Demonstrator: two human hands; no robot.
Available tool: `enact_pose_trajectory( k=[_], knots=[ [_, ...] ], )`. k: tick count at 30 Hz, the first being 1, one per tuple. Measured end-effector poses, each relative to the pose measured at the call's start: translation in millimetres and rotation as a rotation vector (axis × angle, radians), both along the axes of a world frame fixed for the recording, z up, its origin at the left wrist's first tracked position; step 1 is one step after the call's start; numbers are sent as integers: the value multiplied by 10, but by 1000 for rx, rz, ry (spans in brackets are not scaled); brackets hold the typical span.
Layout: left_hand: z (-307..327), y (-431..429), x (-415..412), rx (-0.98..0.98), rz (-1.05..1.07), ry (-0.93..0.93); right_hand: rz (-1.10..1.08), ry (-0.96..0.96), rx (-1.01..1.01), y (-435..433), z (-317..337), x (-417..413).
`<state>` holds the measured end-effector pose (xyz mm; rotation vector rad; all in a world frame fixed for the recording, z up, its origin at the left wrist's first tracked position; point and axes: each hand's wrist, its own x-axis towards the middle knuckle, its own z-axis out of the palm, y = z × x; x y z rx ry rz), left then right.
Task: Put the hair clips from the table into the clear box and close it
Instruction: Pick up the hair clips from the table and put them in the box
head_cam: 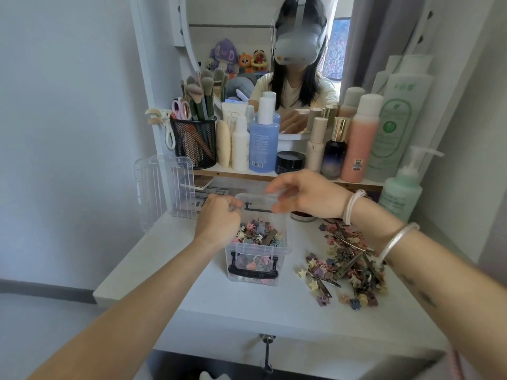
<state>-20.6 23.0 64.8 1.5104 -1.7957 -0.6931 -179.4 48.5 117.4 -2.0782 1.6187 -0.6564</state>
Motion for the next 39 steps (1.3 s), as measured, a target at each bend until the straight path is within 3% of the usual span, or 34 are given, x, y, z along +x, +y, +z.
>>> enact_pose_trajectory(
  k=[2, 5, 7, 9, 13, 28, 34, 36, 39],
  knots=[
    [-3, 8, 6, -4, 0, 11, -82, -2, 53, 61, -50, -137],
    [-5, 19, 15, 2, 3, 20, -90, 446, 269, 159, -224, -280],
    [-5, 32, 19, 3, 4, 22, -54, 621, 434, 225, -355, -298],
    [2, 51, 24, 1, 7, 17, -41, 634, 488, 254, -445, -268],
    [5, 76, 41, 0, 2, 7, 0, 688, 392, 207, -584, -210],
    [-3, 73, 50, -4, 3, 4, -63, 478, 139, 97, -551, -325],
    [-8, 72, 39, -11, 0, 0, -90, -153, -31, 48, 42, -61],
    [-6, 81, 39, -10, 0, -6, -65, -141, -73, -17, 86, 120],
    [6, 94, 44, -10, 12, -22, -49, 90, -43, -66, 3, 324]
  ],
)
